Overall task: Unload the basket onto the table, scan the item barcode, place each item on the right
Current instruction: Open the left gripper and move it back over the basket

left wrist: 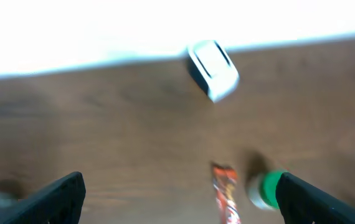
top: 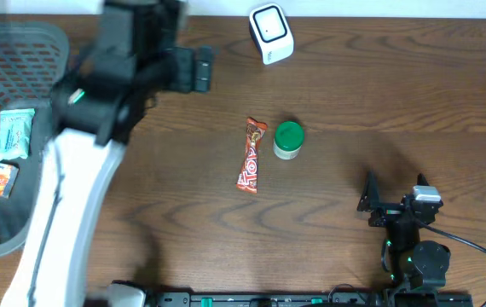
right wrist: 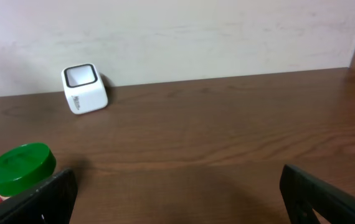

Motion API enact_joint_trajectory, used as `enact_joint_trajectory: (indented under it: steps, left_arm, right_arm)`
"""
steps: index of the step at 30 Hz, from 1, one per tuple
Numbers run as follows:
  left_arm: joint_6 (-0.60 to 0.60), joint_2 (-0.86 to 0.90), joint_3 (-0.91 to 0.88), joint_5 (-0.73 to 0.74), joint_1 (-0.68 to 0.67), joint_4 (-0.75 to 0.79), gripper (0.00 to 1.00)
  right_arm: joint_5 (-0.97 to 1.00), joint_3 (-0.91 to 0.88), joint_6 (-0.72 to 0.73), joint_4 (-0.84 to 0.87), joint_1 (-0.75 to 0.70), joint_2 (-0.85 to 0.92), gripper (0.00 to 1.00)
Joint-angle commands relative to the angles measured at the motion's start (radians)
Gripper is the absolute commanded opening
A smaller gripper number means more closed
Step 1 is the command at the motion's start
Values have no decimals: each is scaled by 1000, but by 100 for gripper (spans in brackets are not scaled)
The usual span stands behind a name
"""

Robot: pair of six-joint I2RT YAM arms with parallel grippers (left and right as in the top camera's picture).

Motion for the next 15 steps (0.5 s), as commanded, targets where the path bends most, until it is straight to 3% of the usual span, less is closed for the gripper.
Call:
enact_joint_trajectory:
  steps: [1, 7, 15]
  left_arm:
    - [-5, -90, 13, -170, 43, -2, 98]
    - [-9, -212, 13, -262, 181, -2, 98]
    - [-173, -259, 13, -435, 466, -2, 98]
  right_arm:
    - [8, -1, -9, -3, 10, -5, 99]
    - [8, -1, -9, -3, 10, -5, 99]
    - [8, -1, -9, -3, 10, -5, 99]
